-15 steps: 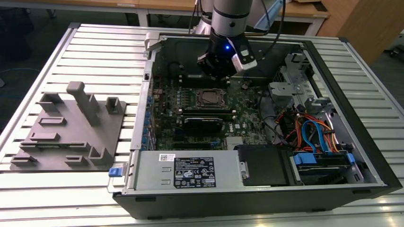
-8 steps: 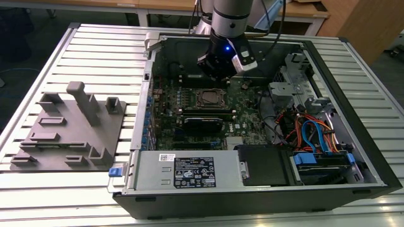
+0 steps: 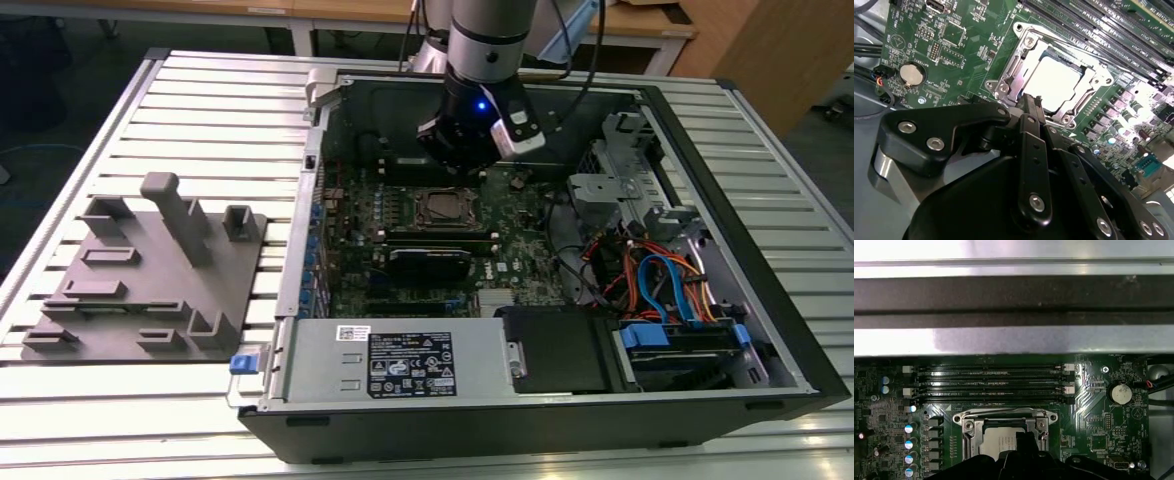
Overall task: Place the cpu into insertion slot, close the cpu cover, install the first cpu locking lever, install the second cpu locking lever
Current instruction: 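Install the second cpu locking lever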
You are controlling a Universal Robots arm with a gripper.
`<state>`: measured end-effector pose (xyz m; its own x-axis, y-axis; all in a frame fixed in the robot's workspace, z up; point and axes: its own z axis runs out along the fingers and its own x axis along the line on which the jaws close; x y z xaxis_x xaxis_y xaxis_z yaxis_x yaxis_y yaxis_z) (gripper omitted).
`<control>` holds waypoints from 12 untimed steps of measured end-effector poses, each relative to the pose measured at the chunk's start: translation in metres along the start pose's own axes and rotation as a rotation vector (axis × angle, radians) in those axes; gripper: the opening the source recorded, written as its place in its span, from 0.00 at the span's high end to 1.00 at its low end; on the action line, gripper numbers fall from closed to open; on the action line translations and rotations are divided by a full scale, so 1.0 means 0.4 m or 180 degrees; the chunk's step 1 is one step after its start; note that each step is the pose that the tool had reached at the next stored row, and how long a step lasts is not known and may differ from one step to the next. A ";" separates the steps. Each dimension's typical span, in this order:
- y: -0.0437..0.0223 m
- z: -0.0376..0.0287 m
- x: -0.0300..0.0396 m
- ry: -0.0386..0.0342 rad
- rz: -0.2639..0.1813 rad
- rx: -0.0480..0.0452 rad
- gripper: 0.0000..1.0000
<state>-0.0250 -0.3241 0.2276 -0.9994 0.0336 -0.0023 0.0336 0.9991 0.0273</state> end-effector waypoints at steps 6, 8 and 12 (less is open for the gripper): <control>-0.001 0.000 0.000 0.0000 0.0000 0.0001 0.90; -0.001 0.000 0.000 0.0000 0.0000 0.0001 0.90; -0.003 0.000 0.000 0.0000 -0.0001 0.0001 0.90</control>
<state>-0.0250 -0.3251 0.2277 -0.9994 0.0333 -0.0021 0.0332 0.9991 0.0271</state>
